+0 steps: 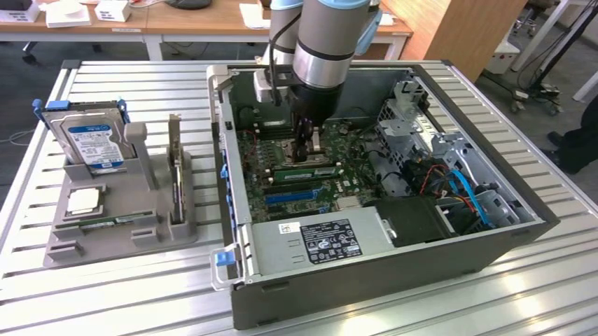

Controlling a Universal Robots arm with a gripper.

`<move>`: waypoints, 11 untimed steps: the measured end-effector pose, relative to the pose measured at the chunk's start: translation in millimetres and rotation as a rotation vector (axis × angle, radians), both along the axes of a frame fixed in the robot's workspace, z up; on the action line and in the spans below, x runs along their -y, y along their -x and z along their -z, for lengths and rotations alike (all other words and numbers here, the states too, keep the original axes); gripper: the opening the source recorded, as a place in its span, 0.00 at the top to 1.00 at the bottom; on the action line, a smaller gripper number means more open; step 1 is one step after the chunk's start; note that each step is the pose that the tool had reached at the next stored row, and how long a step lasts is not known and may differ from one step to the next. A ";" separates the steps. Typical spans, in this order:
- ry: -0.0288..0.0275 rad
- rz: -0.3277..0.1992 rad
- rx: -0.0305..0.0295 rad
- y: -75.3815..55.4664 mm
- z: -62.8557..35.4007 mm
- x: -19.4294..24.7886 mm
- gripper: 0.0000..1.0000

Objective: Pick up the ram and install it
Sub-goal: 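Press down the ram until it locks into place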

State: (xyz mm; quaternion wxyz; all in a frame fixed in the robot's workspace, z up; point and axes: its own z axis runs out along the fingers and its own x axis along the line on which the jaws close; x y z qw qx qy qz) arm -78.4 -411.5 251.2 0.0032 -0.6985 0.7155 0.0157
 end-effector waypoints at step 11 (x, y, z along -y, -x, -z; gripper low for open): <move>0.0000 0.000 0.0000 0.6 5.0 0.1 0.90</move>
